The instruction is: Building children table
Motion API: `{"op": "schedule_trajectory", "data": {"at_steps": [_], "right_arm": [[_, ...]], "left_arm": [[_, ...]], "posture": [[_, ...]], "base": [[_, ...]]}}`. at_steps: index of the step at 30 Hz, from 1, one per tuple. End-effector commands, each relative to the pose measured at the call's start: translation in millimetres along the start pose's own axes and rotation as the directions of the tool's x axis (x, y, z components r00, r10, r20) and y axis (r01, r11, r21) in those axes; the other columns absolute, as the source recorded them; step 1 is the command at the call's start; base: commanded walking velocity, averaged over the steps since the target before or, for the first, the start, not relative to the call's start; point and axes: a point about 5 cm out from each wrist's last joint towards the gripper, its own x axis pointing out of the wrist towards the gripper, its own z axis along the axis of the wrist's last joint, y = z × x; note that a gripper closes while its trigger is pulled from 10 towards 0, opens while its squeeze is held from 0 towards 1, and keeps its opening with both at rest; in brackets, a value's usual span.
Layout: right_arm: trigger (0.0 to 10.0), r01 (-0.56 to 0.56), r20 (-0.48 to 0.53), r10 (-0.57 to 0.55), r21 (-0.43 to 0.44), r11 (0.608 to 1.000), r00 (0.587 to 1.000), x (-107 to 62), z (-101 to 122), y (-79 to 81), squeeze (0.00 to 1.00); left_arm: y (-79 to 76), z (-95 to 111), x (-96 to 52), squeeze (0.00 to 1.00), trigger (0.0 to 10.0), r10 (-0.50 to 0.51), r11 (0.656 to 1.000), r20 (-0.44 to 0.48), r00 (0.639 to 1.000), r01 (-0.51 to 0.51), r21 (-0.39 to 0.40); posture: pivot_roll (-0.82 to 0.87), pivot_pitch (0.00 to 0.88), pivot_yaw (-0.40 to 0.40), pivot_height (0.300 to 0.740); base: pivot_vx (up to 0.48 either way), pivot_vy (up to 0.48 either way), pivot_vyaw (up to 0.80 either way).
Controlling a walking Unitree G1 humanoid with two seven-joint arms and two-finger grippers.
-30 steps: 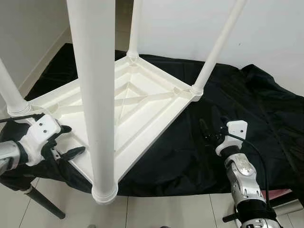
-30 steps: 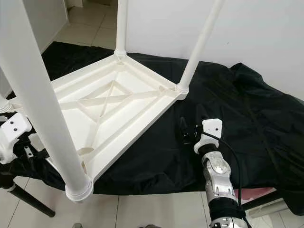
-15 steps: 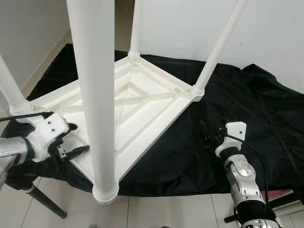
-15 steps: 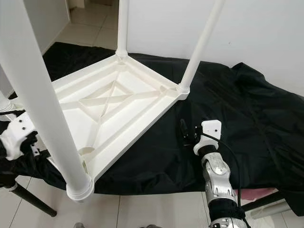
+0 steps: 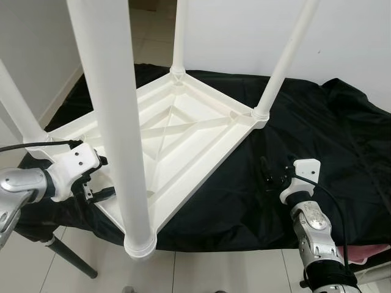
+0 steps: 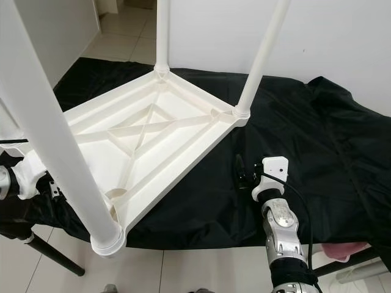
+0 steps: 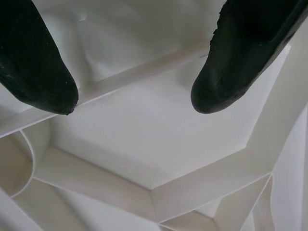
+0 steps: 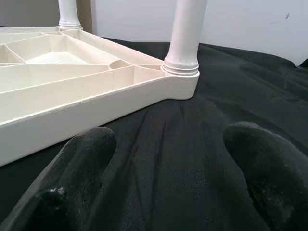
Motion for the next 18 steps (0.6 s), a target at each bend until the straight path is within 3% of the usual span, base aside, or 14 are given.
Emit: {"op": "schedule_trajectory", "data": {"at_steps": [1, 5, 12, 18], "right_arm": [[10.0, 0.028, -0.003, -0.028, -0.016, 0.999, 1.0, -4.4, -1, -6.4, 0.0], [10.0, 0.033, -0.003, -0.033, -0.015, 0.999, 0.999, -5.1, -1, -6.4, 0.0], [10.0, 0.031, 0.001, -0.031, -0.008, 0.999, 1.0, -0.9, 0, -1.6, 0.0], [10.0, 0.029, 0.005, -0.029, -0.008, 1.0, 1.0, 1.3, 1, -1.7, 0.0]], "left_arm": [[-19.2, 5, 8.6, 0.0, 10.0, -0.345, 0.938, 0.023, 0.938, 0.344, 0.035], [-20.9, 6, 11.9, 0.0, 10.0, -0.352, 0.936, 0.031, 0.935, 0.351, 0.038], [-27.7, 13, 38.1, 0.0, 10.0, -0.329, 0.944, 0.087, 0.94, 0.326, 0.051], [-21.3, 16, 36.9, 0.0, 10.0, -0.317, 0.948, 0.095, 0.944, 0.312, 0.059]], "posture": [[0.03, 0.055, -0.033, 0.74], [0.03, 0.055, -0.033, 0.74], [0.03, 0.046, -0.035, 0.74], [0.03, 0.043, -0.037, 0.74]], "base": [[0.0, 0.0, 0.0], [0.0, 0.0, 0.0], [0.0, 0.0, 0.0], [0.0, 0.0, 0.0]]}}
